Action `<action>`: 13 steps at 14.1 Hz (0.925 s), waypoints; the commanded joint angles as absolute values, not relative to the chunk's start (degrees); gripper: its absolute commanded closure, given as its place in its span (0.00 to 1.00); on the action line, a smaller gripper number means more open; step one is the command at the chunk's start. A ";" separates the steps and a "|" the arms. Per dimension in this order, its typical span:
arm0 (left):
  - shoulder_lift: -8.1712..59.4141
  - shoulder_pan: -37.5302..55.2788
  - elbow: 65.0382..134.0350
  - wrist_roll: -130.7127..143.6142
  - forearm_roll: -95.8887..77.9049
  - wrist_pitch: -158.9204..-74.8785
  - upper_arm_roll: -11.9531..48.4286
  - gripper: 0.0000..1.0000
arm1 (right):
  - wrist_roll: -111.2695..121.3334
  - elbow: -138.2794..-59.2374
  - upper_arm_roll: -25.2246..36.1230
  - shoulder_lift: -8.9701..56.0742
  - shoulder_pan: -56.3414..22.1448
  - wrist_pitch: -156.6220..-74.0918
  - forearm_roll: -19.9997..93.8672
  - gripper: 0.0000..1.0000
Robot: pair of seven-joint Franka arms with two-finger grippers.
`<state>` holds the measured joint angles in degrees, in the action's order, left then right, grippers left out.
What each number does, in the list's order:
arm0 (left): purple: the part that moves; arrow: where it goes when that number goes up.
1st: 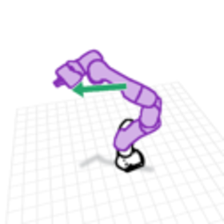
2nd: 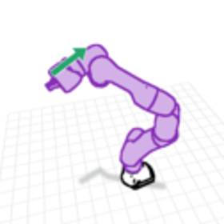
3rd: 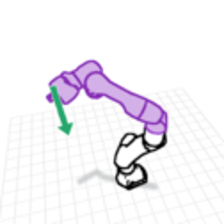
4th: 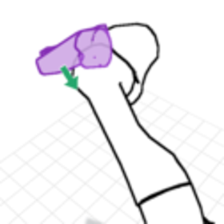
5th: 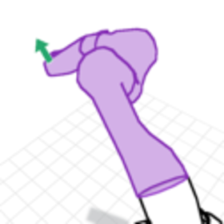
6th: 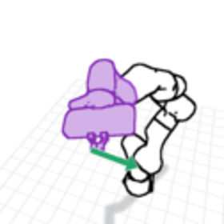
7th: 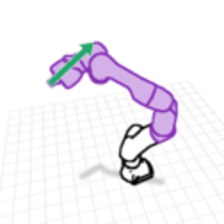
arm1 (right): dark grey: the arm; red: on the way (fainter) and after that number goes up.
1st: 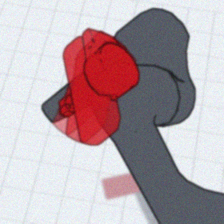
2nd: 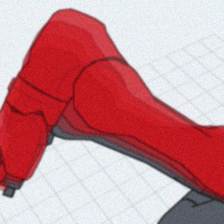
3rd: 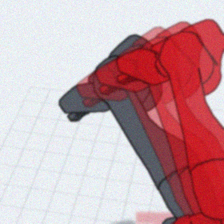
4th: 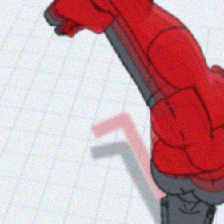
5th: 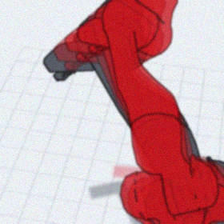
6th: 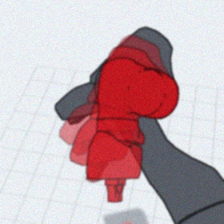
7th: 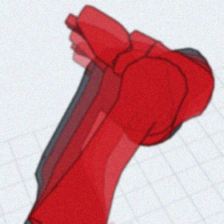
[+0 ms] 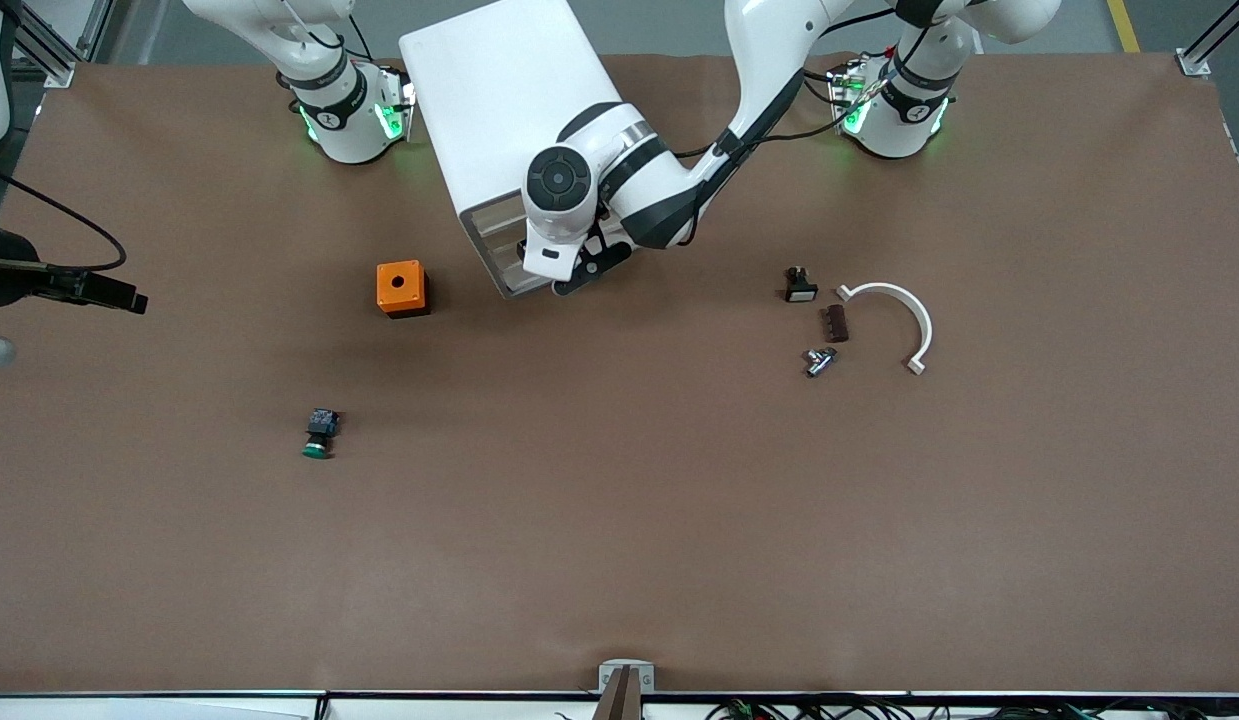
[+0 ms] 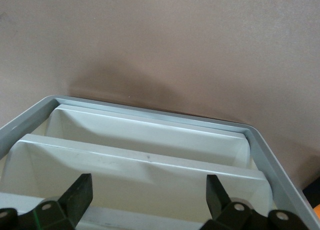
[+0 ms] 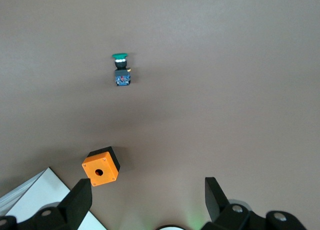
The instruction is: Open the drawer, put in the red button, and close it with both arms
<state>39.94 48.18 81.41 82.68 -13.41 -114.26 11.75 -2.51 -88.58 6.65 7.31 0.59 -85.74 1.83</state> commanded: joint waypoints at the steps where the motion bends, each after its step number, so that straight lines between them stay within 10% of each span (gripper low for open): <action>1: 39.20 48.34 82.00 82.70 -14.50 -113.91 11.78 0.00 | -1.93 -84.83 5.62 8.25 1.85 -84.90 1.23 0.00; 13: 36.12 42.11 80.60 82.09 -13.54 -114.52 10.81 0.00 | -2.72 -84.02 5.80 5.37 2.19 -79.54 1.67 0.00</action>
<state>37.34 43.23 80.38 82.56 -13.41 -114.49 11.01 -2.55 -84.19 6.56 7.10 0.75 -80.66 1.83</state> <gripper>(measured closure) 0.000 0.000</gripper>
